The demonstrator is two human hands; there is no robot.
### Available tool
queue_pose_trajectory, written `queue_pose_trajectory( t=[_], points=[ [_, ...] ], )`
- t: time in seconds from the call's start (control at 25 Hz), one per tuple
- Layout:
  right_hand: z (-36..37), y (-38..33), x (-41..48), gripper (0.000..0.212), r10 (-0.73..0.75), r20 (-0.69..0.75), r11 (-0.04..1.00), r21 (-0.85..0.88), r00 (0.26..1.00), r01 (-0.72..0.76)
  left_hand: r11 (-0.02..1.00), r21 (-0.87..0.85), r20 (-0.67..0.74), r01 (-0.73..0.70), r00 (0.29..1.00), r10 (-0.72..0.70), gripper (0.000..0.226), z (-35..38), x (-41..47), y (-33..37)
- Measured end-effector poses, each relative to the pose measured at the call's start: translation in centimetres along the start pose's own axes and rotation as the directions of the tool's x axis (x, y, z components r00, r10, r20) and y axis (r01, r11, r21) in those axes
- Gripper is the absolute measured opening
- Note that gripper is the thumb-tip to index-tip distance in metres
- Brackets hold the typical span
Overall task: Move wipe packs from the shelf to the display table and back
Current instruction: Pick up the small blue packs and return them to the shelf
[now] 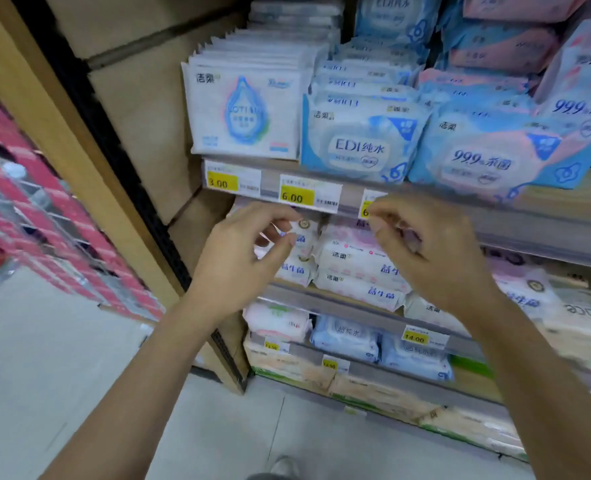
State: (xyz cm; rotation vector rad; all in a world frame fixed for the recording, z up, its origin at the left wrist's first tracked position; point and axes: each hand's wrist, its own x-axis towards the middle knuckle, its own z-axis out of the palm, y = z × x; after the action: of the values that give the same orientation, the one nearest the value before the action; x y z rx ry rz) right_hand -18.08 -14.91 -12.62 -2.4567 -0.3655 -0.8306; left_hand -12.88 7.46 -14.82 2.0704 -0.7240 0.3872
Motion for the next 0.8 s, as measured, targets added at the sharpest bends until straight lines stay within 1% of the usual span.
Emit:
queue_pose_trajectory(
  t=[0.04,0.12,0.16,0.2,0.24,0.28,0.32,0.36,0.4,0.44,0.48,0.56,0.6,0.64,0.72,0.8],
  points=[
    [1.5,0.3,-1.5,0.017,0.025,0.12,0.998,0.053,0.992,-0.031,0.999,0.013,0.032,0.051,0.998,-0.051,0.022,0.5,-2.4,-0.7],
    [4.8,0.9,-4.8,0.021,0.047,0.351,0.989,0.113,0.935,-0.092,0.981,0.04,0.064,0.19,0.979,-0.192,0.024,1.8,-7.8,-2.2],
    [6.5,1.3,-6.7,0.023,0.047,0.456,0.987,0.116,0.889,-0.112,0.957,0.077,0.068,0.281,0.956,-0.286,0.026,2.5,-10.7,-2.9],
    [8.4,1.5,-9.0,0.022,0.043,0.565,0.986,0.111,0.824,-0.127,0.915,0.161,0.06,0.371,0.921,-0.385,0.029,3.2,-14.1,-3.7],
    [10.1,1.7,-11.2,0.02,0.041,0.668,0.988,0.085,0.743,-0.13,0.849,0.286,0.056,0.445,0.876,-0.478,0.032,3.9,-17.6,-4.4],
    [11.7,1.7,-13.4,0.018,0.028,0.757,0.994,0.05,0.652,-0.102,0.756,0.41,0.061,0.51,0.812,-0.58,0.034,4.6,-21.2,-4.8],
    [13.2,1.4,-15.6,0.017,0.005,0.831,0.999,0.026,0.556,-0.048,0.656,0.485,0.061,0.579,0.725,-0.686,0.036,5.2,-25.0,-4.6],
    [14.5,0.9,-17.5,0.017,-0.027,0.887,1.0,0.026,0.46,0.007,0.567,0.512,0.061,0.645,0.631,-0.773,0.038,5.6,-28.5,-4.1],
    [15.8,-0.1,-19.4,0.018,-0.074,0.933,0.997,0.057,0.352,0.058,0.485,0.506,0.044,0.714,0.54,-0.841,0.039,5.8,-32.3,-3.0],
    [16.9,-1.2,-20.9,0.02,-0.12,0.959,0.99,0.097,0.258,0.099,0.417,0.479,0.018,0.773,0.466,-0.885,0.039,6.0,-35.5,-1.6],
    [17.9,-2.5,-22.2,0.022,-0.171,0.969,0.979,0.147,0.179,0.141,0.351,0.445,-0.021,0.824,0.401,-0.916,0.039,6.0,-38.5,-0.1],
    [19.9,-6.5,-24.0,0.025,-0.286,0.957,0.94,0.27,0.052,0.211,0.209,0.356,-0.122,0.911,0.267,-0.956,0.037,5.6,-44.1,3.4],
    [20.9,-9.5,-24.9,0.026,-0.348,0.938,0.91,0.341,-0.013,0.235,0.122,0.294,-0.19,0.948,0.183,-0.965,0.037,5.3,-47.1,5.5],
    [21.8,-12.5,-25.6,0.025,-0.4,0.915,0.881,0.402,-0.061,0.25,0.039,0.221,-0.251,0.975,0.095,-0.963,0.036,5.0,-49.7,7.5],
    [23.1,-19.1,-27.0,0.025,-0.505,0.854,0.809,0.518,-0.123,0.276,-0.105,0.027,-0.371,0.994,-0.088,-0.925,0.034,4.6,-54.6,11.2],
    [23.8,-26.3,-29.0,0.027,-0.598,0.779,0.715,0.625,-0.189,0.312,-0.203,-0.167,-0.471,0.965,-0.259,-0.843,0.032,4.2,-59.1,14.6]
  ],
)
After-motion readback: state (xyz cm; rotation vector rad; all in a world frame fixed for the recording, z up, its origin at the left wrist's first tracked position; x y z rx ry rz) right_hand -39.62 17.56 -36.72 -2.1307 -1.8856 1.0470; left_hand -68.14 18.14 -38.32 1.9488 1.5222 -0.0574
